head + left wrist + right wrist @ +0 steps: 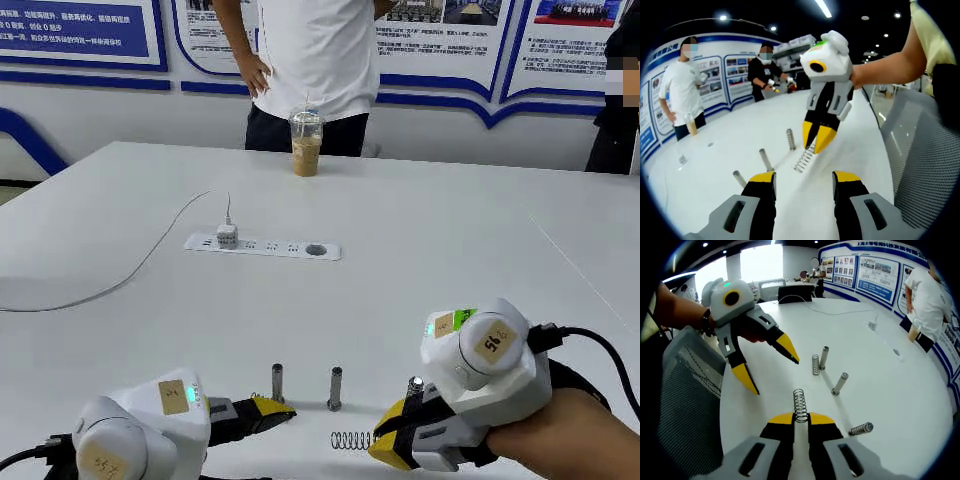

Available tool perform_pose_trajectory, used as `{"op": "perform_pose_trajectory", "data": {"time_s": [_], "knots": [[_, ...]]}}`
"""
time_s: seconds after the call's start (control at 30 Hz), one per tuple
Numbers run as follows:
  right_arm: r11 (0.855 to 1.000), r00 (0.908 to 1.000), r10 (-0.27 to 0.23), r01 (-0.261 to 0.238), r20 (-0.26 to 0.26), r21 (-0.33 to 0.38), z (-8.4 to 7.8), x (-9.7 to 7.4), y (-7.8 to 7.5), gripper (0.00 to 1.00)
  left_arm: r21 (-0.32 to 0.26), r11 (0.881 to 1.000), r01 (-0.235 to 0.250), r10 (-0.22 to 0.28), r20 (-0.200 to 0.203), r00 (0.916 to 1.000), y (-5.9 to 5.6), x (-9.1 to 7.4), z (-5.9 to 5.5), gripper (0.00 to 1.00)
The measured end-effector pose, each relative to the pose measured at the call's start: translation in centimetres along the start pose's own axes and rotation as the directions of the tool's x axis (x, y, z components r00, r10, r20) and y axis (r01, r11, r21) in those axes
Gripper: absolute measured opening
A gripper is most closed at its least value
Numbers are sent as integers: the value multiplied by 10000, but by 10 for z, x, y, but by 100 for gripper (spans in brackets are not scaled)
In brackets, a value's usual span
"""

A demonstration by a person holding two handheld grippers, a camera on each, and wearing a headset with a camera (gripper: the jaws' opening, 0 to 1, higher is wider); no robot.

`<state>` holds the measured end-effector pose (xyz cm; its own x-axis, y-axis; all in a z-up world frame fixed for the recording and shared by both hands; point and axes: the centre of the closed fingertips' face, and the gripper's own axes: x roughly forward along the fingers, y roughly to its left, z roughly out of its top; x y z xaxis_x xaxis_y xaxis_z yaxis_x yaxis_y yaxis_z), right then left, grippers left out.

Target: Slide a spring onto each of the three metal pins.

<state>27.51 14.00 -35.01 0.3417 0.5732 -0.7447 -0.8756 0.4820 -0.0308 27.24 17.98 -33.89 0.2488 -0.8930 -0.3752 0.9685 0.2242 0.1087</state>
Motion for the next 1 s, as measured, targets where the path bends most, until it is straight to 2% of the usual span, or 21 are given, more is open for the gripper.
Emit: {"op": "perform_pose_trajectory", "data": {"time_s": [0.27, 0.5, 0.8, 1.0], "knots": [[9991, 9990, 422, -423, -110, -97, 15, -1, 16, 11, 357, 9993, 93, -87, -151, 9998, -2, 1, -2, 39], [9968, 9968, 736, -745, -295, -286, 23, -1, 27, 11, 774, 9968, 219, -206, -168, 9996, -7, 2, -2, 29], [9954, 9963, 767, -787, -378, -538, 30, -6, 33, 11, 1097, 9932, 398, -379, -191, 9991, -13, 4, -2, 17], [9947, 9974, 701, -713, -178, -740, 41, -11, 35, 11, 1068, 9936, 376, -371, -71, 9993, -12, 5, 1, 12]]}}
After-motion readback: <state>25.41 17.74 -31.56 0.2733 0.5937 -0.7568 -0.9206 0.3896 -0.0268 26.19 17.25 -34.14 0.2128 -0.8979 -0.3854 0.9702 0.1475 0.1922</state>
